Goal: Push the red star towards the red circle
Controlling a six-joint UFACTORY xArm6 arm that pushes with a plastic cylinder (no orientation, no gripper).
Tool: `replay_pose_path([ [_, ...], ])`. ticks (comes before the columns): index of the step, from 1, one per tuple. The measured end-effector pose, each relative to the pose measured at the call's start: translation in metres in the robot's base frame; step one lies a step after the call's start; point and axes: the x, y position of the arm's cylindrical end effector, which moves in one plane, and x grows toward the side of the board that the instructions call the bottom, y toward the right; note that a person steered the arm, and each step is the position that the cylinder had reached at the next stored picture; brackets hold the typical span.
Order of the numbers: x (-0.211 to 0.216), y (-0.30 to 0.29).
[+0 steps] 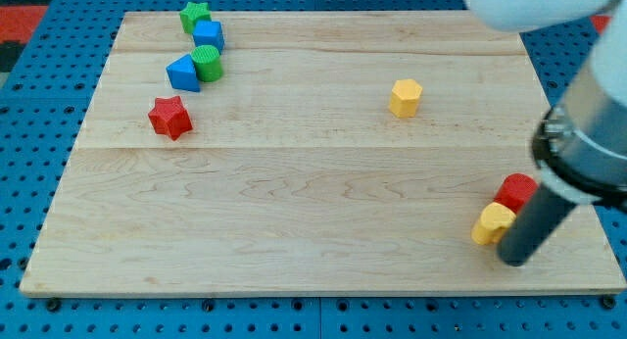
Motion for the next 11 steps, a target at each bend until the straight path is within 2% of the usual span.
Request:
replay_pose_path([
  [1, -0.007, -0.037],
  [2, -0.023, -0.098],
  [3, -0.068, -0.228],
  [4, -0.085, -0.328],
  [5, -0.151, -0.359],
  [6, -0.166, -0.389],
  [7, -0.201, -0.392],
  [8, -0.203, -0.294],
  [9, -0.184, -0.243],
  [10, -0.221, -0.340],
  [11, -0.200, -0.362],
])
